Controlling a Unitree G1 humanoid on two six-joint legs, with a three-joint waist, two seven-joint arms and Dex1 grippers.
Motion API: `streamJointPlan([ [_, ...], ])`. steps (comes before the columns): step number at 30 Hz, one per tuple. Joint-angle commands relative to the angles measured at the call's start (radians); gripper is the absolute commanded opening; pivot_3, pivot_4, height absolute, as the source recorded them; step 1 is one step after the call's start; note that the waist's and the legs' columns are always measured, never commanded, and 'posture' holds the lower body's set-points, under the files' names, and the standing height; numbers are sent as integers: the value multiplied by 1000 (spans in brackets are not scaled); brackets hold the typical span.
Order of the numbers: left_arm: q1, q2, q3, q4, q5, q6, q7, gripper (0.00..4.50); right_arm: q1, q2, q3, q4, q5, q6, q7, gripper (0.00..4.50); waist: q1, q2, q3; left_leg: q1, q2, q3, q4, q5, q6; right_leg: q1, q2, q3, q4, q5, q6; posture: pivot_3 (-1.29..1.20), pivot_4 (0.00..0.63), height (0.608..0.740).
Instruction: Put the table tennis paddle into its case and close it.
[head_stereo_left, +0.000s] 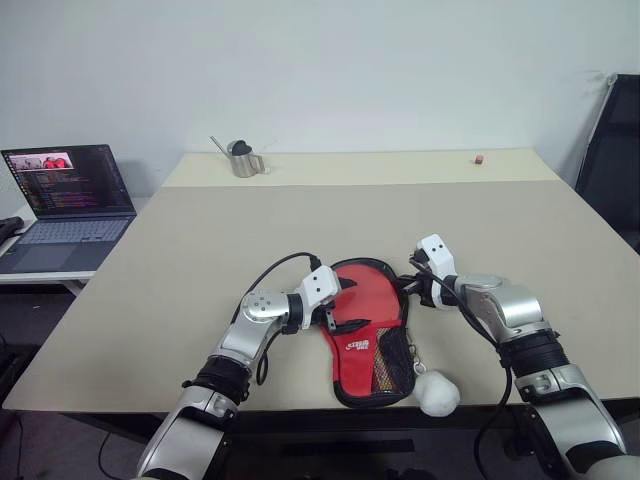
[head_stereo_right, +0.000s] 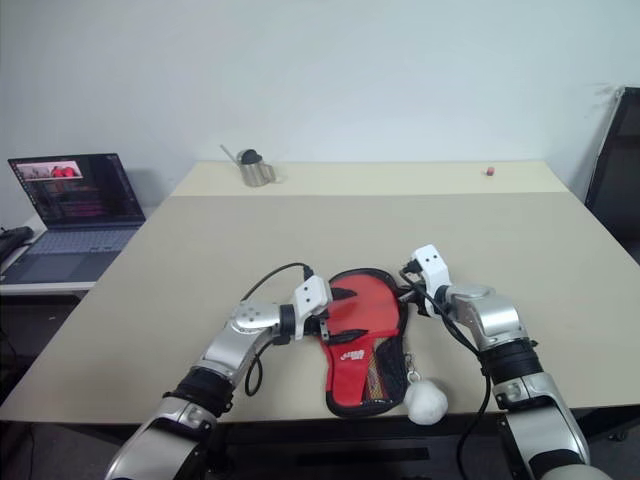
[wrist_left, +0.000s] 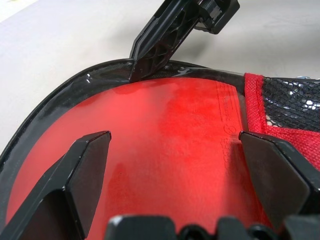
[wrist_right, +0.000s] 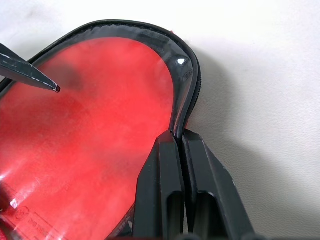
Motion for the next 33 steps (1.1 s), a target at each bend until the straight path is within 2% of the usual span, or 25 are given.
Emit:
streamJointPlan([
  [1, 2, 2, -15, -22, 11, -2, -8, 4500, -11, 7, -23, -43, -2, 10, -17, 445, 0, 0, 0, 0, 0, 0, 0, 0, 0, 0, 0, 0, 0, 0, 0, 0, 150, 740],
  [2, 2, 2, -16, -21, 11, -2, -9, 4500, -9, 7, -25, -45, -1, 13, -19, 640, 0, 0, 0, 0, 0, 0, 0, 0, 0, 0, 0, 0, 0, 0, 0, 0, 150, 740],
  [7, -14, -1, -17, -13, -2, 1, -39, 4500, 10, 11, -47, -100, 22, 49, -31, 2336, 1, 0, 0, -1, 0, 0, 0, 0, 0, 0, 0, 0, 0, 0, 0, 0, 150, 740],
  [13, -13, -12, 2, -70, -78, 92, -111, 4500, 97, 3, -139, -336, 137, 163, -27, 4344, 2, 0, 0, -4, 1, -1, 0, 0, 0, -3, -1, 0, -1, -1, 0, 0, 150, 740],
  [18, -23, -27, 2, -111, -118, 165, -151, 4500, 205, -69, -251, -586, 277, 309, -17, 4344, 6, 0, 1, -7, 0, -1, 0, 0, 0, -5, -1, -1, -2, -1, 0, 0, 150, 740],
  [23, -61, -47, -17, -33, -81, 113, -149, 4500, 308, -152, -371, -789, 429, 456, -8, 4344, 9, 0, 1, -6, 0, -1, 0, 0, 0, -5, -1, -1, -1, -1, 0, 0, 150, 740],
  [27, -86, -58, -33, 41, -49, 55, -148, 4500, 407, -259, -450, -939, 573, 575, 33, 4344, 8, 0, 1, -6, 0, 0, 0, 0, 1, -4, -1, -1, -1, -1, 0, 0, 150, 740],
  [30, -96, -67, -36, 80, -37, 25, -152, 4500, 481, -311, -484, -1019, 655, 637, 34, 4344, 6, 0, 1, -6, 0, 1, 0, 0, 1, -4, -1, -1, -1, -1, 0, 0, 150, 740],
  [33, -105, -76, -40, 111, -26, 0, -158, 4500, 564, -337, -468, -1081, 674, 647, 7, 4344, 9, -1, 2, -5, 1, 0, 0, 0, 1, -2, -1, -2, -1, -1, 0, 0, 150, 740],
])
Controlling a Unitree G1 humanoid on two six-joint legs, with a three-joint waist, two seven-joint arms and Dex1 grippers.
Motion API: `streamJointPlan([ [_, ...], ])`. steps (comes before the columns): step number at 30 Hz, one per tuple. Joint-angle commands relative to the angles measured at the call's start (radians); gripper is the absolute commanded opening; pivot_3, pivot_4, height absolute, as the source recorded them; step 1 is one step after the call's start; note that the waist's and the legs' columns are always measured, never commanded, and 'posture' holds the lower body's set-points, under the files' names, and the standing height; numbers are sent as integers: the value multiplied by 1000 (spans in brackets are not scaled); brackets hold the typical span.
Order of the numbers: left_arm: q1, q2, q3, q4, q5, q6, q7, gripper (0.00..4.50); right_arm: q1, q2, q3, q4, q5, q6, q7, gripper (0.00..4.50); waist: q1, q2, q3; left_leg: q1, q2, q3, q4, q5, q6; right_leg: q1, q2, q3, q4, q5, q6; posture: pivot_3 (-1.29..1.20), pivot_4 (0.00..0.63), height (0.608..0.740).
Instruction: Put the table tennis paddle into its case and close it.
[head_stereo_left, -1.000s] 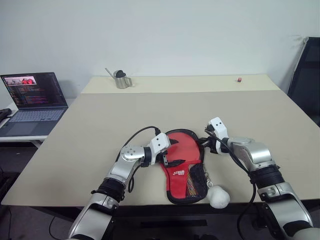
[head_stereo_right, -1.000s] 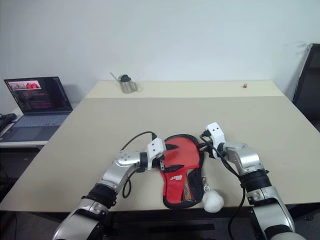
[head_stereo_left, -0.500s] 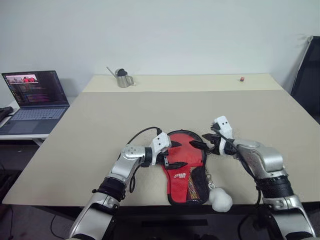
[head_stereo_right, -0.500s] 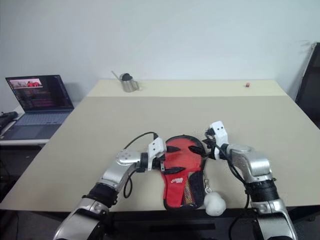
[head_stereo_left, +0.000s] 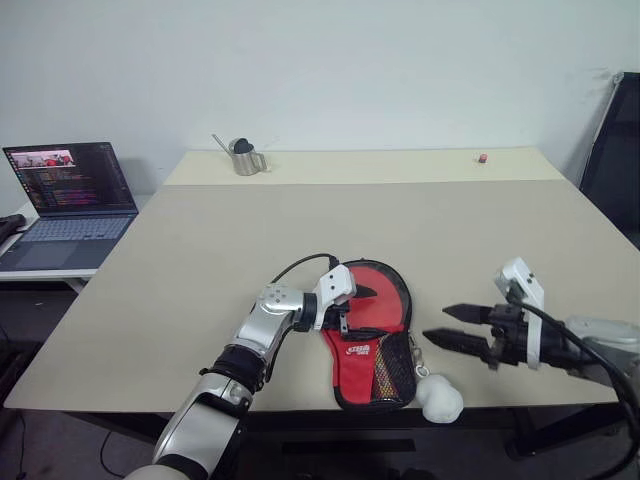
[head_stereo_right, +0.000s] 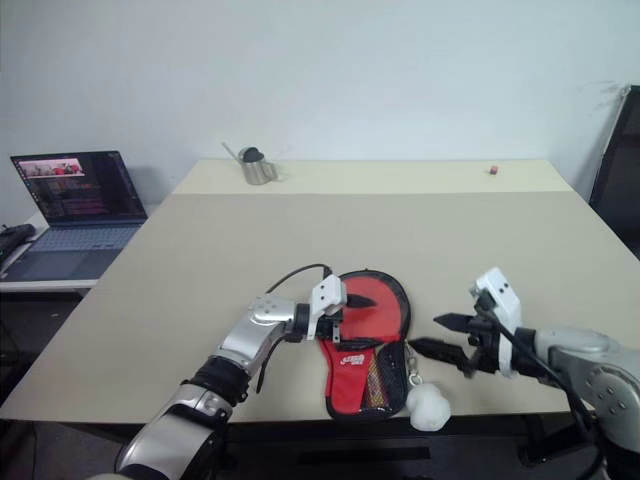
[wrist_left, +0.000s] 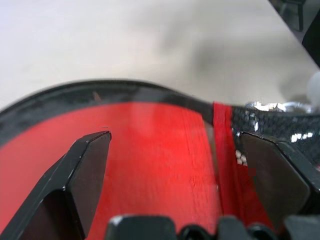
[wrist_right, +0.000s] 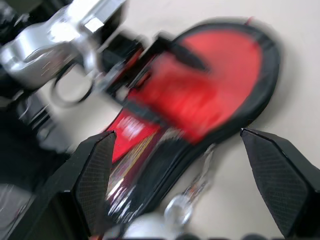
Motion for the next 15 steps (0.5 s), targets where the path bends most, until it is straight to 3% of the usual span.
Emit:
streamJointPlan([
  [1, -26, -11, -8, 20, 11, -43, -12, 4500, 65, -18, 1, -85, 32, 5, -33, 4344, 2, 0, 0, 0, 0, 0, 0, 0, 0, 1, 0, 0, 0, 0, 0, 0, 150, 740],
  [15, -46, -11, -8, 71, 21, -82, -29, 4500, 269, -78, 246, -122, -175, -178, -153, 4344, 4, -1, 1, 3, 0, 0, 1, 0, 0, 3, -1, -1, 0, -2, 4, 0, 150, 740],
])
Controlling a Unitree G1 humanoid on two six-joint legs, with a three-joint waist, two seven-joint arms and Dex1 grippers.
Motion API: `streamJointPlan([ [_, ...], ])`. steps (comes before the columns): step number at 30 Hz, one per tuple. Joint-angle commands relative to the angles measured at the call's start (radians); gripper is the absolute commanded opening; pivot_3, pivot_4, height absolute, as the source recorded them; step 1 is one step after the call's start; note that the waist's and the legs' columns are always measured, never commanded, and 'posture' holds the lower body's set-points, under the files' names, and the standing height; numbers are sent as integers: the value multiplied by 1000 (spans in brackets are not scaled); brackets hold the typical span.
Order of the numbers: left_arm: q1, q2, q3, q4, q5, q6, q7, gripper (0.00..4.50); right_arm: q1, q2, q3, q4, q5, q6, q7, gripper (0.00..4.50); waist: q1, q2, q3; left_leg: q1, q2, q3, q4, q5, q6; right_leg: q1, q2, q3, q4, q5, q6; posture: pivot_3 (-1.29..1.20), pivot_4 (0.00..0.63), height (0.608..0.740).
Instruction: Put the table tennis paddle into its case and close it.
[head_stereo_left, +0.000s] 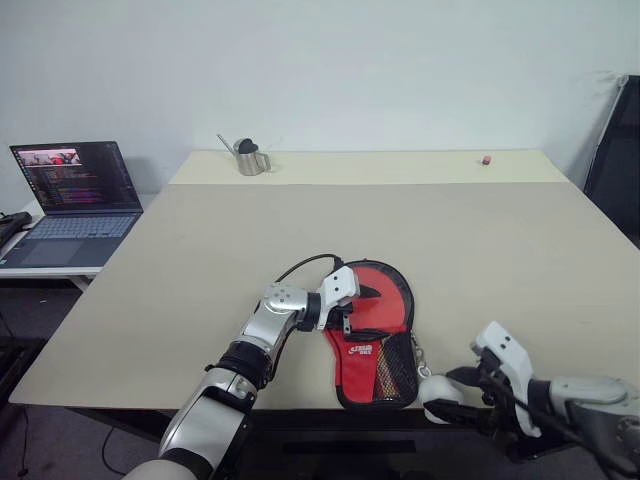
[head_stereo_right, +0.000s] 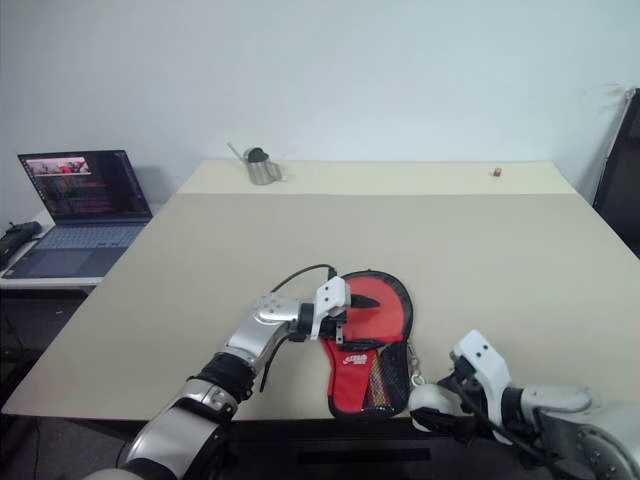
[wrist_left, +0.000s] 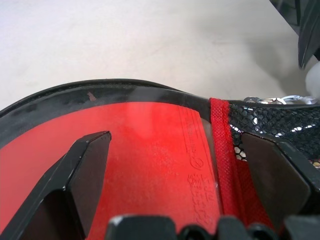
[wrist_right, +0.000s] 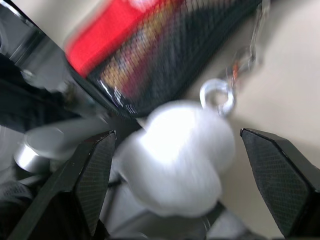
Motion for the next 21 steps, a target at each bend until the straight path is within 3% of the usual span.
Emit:
streamJointPlan([
  [1, -12, 1, -1, 2, 7, -18, -14, 4500, 19, -10, 43, -18, -46, -70, -9, 4344, 0, 0, 0, 0, 0, 0, 0, 0, 0, 0, 0, -1, 0, -1, 1, 0, 150, 740],
  [6, -11, 5, 0, 5, 9, -22, -13, 4500, 17, -13, 93, 2, -108, -130, -24, 4344, 0, 0, 0, 0, 0, -1, 0, 0, 0, 0, 0, -1, 0, -1, 2, 0, 150, 740],
  [9, -11, 7, 0, 7, 12, -25, -10, 4500, 12, -12, 102, 8, -123, -152, -25, 3806, 0, 0, 0, 0, 0, -1, 0, 0, 0, 0, 0, -1, 0, -1, 2, 0, 150, 740],
  [17, -8, 14, -8, 28, 30, -51, -13, 4500, -34, -91, 65, 27, -121, -190, 45, 1227, 0, 0, 0, 1, 0, -1, 0, 0, 0, 1, 0, -1, 0, -1, 1, 0, 150, 740],
  [21, -12, 19, -17, 55, 42, -67, -23, 4500, -125, -194, 41, 97, -131, -235, 133, 436, -1, 0, 0, 1, 0, 0, 0, 0, 0, 1, 0, -1, 0, -1, 1, 0, 150, 740],
])
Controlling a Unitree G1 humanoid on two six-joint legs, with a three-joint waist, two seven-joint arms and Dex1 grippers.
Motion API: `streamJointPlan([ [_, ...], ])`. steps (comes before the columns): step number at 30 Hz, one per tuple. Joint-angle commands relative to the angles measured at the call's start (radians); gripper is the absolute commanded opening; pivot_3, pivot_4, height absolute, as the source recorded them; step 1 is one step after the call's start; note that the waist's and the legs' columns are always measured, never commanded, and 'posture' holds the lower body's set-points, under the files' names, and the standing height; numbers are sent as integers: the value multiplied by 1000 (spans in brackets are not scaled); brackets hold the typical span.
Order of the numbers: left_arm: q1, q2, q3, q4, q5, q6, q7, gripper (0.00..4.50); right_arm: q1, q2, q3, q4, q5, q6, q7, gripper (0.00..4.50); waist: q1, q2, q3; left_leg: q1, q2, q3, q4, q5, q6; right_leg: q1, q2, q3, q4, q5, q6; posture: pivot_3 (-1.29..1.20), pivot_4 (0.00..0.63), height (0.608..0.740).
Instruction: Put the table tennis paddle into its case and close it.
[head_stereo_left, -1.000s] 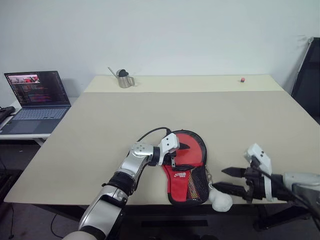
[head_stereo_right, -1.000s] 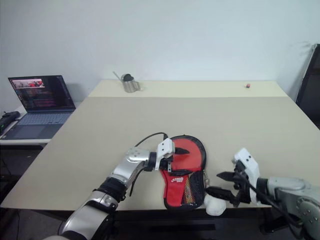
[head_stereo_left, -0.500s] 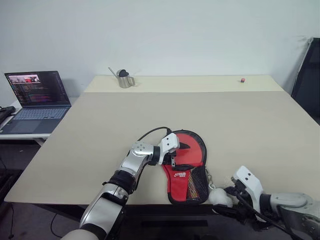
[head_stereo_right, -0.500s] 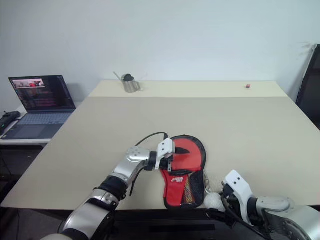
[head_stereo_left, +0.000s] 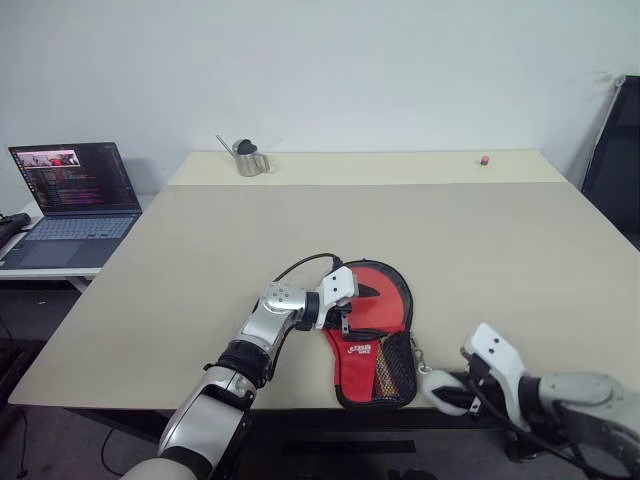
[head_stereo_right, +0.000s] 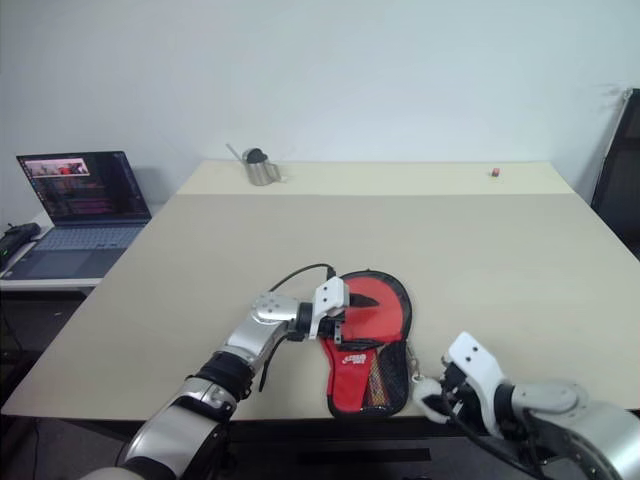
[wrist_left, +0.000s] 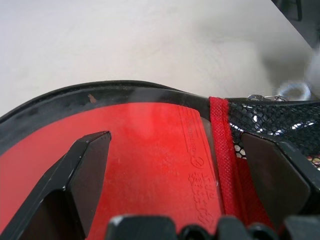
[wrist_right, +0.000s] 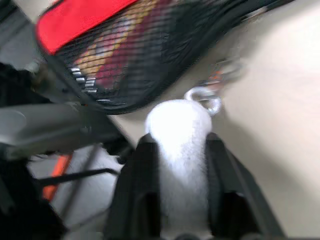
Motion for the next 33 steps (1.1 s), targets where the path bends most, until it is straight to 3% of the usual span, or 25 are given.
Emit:
streamJointPlan([
  [1, -8, 12, -18, 40, 31, -24, -19, 4500, -83, -73, -43, 58, -27, -65, 79, 351, 0, 0, 0, 0, 0, 0, 0, 0, 0, 0, 0, 0, 0, 0, 0, 0, 150, 740],
  [6, -19, 13, -24, 79, 42, -43, -27, 4500, -201, -132, -12, 173, -84, -135, 146, 295, -1, 0, 0, 0, 0, 2, 0, 0, 0, 0, 1, 0, 0, 0, 0, 0, 150, 740],
  [12, -33, 2, -32, 122, 45, -27, -50, 4500, -237, -156, -18, 185, -78, -148, 220, 295, 0, 0, 0, 0, 1, 3, 0, 0, 0, 0, 0, 0, 0, 2, -4, 0, 150, 740],
  [17, -45, -13, -56, 172, 65, -28, -81, 4500, -184, -186, -70, 106, -5, -124, 297, 295, 1, 0, 0, 0, 1, 3, 0, 0, 0, 0, 0, 0, -1, 2, -4, 0, 150, 740],
  [24, -68, -31, -84, 226, 101, -56, -100, 4500, -98, -187, -114, 29, 40, -97, 298, 294, 7, -1, -1, 0, 1, 3, 0, 0, 0, 1, 0, -1, -1, 2, -4, 0, 150, 740],
  [33, -92, -69, -91, 276, 127, -89, -97, 4500, 140, -190, -208, -129, 72, -77, 293, 294, 33, -2, -2, 0, 0, 3, 0, 0, 0, 2, -1, -1, -2, 2, -3, 0, 150, 740],
])
